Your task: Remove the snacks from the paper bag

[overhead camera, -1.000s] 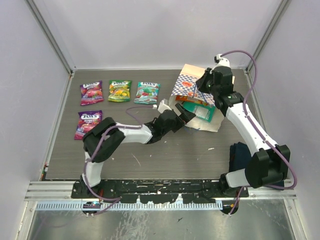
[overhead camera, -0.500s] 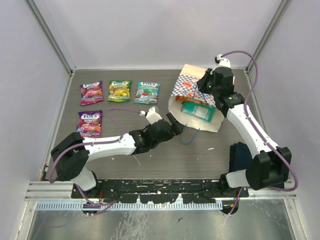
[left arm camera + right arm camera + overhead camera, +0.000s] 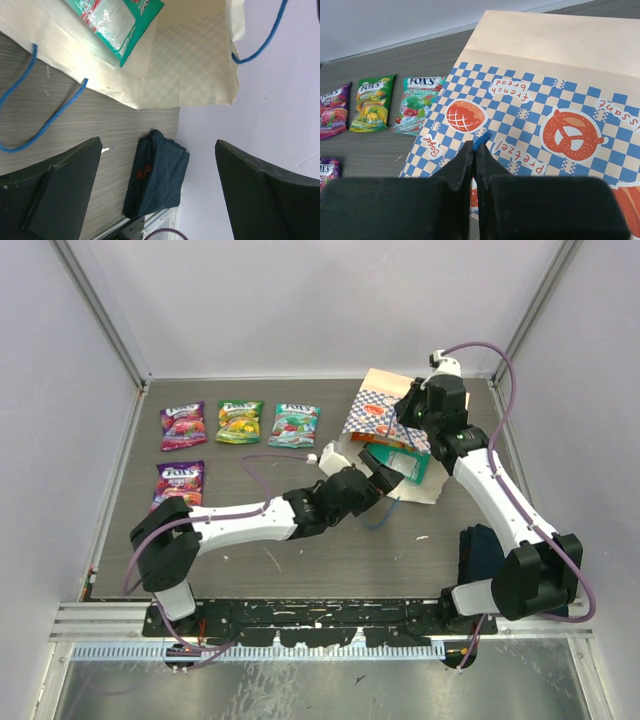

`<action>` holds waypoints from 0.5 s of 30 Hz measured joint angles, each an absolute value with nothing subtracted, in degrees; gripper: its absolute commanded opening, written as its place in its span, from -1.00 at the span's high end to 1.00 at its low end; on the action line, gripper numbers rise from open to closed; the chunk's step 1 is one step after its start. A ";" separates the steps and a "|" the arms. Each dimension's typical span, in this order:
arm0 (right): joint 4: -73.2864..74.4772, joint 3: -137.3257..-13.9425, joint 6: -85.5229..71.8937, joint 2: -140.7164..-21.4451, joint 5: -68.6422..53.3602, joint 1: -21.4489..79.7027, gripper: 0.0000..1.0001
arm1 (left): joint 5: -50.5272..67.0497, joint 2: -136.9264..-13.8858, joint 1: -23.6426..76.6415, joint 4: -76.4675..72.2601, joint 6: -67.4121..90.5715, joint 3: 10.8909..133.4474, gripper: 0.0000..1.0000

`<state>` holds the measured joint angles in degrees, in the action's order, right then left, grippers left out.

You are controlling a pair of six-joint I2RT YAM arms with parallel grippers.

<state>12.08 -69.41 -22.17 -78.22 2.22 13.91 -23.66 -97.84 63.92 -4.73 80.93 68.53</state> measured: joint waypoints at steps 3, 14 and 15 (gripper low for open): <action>12.05 -69.28 -21.91 -78.13 1.87 13.50 0.99 | -22.44 -102.91 63.24 -4.89 83.02 72.55 -0.96; 12.08 -68.23 -20.29 -76.25 0.23 11.68 0.99 | -17.12 -119.15 58.48 -5.72 86.48 77.52 -0.77; 12.08 -68.20 -20.12 -76.20 0.03 11.57 0.99 | -17.10 -120.03 58.04 -5.76 86.48 77.95 -0.76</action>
<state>12.08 -68.20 -20.12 -76.20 0.03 11.57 -17.10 -120.03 58.04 -5.76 86.48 77.95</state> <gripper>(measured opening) 0.092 0.902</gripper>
